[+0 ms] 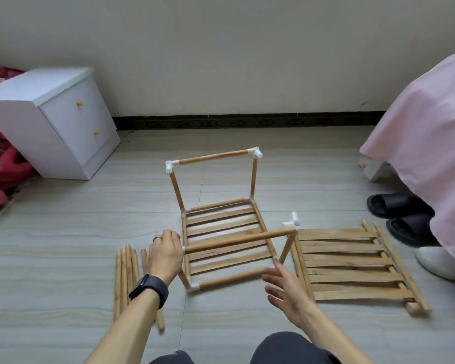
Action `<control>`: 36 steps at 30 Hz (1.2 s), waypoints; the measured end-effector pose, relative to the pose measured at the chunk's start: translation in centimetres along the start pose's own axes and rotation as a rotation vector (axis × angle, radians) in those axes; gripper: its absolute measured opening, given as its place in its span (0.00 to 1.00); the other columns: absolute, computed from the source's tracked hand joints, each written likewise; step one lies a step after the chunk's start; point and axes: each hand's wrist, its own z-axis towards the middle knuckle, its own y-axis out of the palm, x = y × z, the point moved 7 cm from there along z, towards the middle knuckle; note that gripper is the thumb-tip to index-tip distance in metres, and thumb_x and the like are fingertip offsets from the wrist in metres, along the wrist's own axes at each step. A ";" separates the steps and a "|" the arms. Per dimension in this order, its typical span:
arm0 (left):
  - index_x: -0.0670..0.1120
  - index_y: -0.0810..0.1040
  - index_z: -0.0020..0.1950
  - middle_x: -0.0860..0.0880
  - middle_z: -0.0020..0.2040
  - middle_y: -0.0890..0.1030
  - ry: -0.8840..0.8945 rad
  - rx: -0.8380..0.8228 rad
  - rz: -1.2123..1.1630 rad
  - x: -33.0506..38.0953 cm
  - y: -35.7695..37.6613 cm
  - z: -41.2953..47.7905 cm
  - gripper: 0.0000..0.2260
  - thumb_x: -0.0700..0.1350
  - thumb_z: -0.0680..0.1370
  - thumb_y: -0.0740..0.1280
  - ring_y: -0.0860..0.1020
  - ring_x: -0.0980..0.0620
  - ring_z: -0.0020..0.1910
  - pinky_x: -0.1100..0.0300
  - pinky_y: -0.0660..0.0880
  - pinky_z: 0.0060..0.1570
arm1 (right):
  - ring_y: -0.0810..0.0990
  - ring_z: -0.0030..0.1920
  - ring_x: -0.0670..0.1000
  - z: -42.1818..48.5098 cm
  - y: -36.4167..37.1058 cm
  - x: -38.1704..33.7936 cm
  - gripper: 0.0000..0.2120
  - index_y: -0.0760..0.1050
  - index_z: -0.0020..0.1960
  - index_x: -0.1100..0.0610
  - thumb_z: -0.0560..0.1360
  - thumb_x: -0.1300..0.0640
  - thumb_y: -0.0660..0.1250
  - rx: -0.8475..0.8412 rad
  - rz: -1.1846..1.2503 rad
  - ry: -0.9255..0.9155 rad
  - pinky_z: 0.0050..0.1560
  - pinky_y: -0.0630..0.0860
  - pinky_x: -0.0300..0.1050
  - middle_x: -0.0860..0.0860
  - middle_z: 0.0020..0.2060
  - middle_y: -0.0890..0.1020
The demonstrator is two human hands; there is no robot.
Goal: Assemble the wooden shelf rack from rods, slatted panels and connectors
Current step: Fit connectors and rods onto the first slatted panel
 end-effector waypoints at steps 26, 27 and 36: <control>0.49 0.65 0.58 0.49 0.46 0.78 0.704 -0.556 0.471 19.5 14.9 -3.1 0.12 0.55 0.86 0.51 0.74 0.44 0.40 0.47 0.74 0.41 | 0.82 0.53 0.60 5.8 -2.8 -13.4 0.25 0.81 0.48 0.59 0.85 0.42 0.56 0.112 -0.350 -0.393 0.66 0.74 0.64 0.58 0.47 0.86; 0.49 0.66 0.58 0.49 0.47 0.78 0.712 -0.548 0.477 19.5 14.8 -3.0 0.12 0.56 0.86 0.50 0.73 0.45 0.40 0.49 0.72 0.41 | 0.82 0.56 0.61 5.7 -2.9 -13.5 0.26 0.81 0.52 0.61 0.85 0.41 0.55 0.106 -0.364 -0.390 0.66 0.74 0.63 0.60 0.50 0.86; 0.50 0.67 0.57 0.52 0.42 0.75 0.697 -0.504 0.471 19.5 14.0 -2.1 0.12 0.56 0.86 0.49 0.71 0.47 0.37 0.51 0.69 0.38 | 0.81 0.51 0.54 5.8 -3.5 -12.9 0.24 0.80 0.51 0.58 0.83 0.39 0.57 0.124 -0.296 -0.360 0.55 0.77 0.53 0.53 0.47 0.85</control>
